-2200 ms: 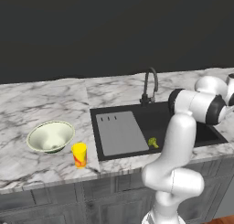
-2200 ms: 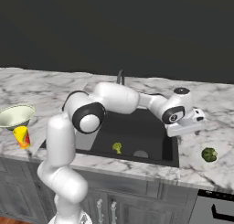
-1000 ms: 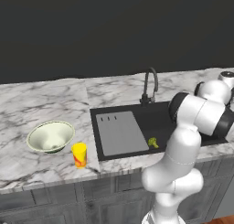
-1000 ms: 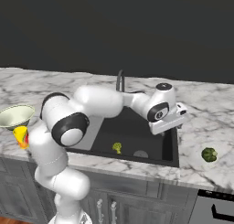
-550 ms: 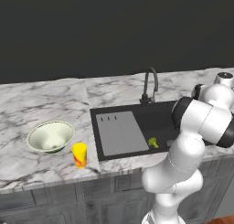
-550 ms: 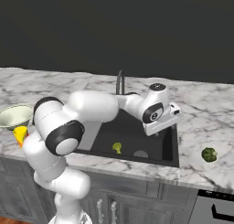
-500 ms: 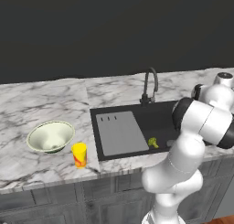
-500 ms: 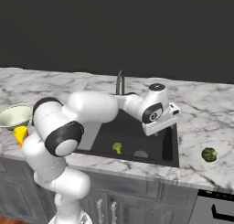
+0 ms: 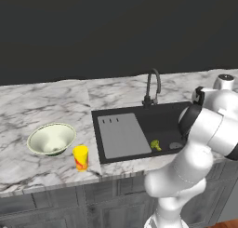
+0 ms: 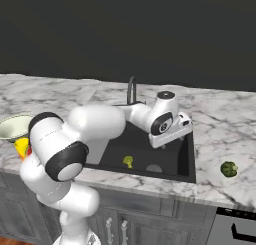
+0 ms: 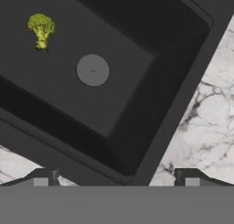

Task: Remove the broccoli and broccoli from the sink. Then move the bowl and cup from the counter to the sink for washing.

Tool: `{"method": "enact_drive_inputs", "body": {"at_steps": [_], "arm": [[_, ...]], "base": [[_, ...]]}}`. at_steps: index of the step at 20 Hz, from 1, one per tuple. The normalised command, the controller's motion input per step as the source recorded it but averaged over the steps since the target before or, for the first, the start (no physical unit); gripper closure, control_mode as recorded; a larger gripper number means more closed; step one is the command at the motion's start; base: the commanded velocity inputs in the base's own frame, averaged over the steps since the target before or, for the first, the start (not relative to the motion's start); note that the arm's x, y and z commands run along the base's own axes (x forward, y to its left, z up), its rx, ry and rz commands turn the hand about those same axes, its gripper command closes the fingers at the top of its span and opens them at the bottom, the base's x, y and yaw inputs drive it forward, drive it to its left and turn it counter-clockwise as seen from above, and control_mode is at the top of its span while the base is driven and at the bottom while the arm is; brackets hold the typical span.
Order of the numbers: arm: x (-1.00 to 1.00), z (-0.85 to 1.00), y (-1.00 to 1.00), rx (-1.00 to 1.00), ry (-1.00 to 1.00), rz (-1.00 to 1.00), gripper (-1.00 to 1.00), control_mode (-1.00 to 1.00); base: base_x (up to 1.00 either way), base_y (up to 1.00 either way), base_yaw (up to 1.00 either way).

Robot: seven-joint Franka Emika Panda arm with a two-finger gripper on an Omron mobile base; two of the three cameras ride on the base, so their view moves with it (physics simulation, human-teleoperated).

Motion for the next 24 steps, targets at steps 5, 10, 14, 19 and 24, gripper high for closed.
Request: {"method": "enact_drive_inputs", "body": {"at_steps": [5, 10, 14, 19, 24], "arm": [[0.0, 0.01, 0.23, 0.04, 0.01, 0.0, -1.0, -1.0], [0.0, 0.01, 0.21, 0.07, 0.01, 0.0, -1.0, -1.0], [0.0, 0.0, 0.21, 0.01, 0.0, 0.0, -1.0, -1.0], [0.0, 0.0, 0.21, 0.0, 0.0, -0.01, -1.0, -1.0], [-0.02, 0.0, 0.18, 0.0, 0.0, -0.05, -1.0, -1.0]], "base": [[0.0, 0.0, 0.0], [0.0, 0.0, 0.0], [0.0, 0.0, 0.0], [0.0, 0.0, 0.0], [0.0, 0.0, 0.0]]}}
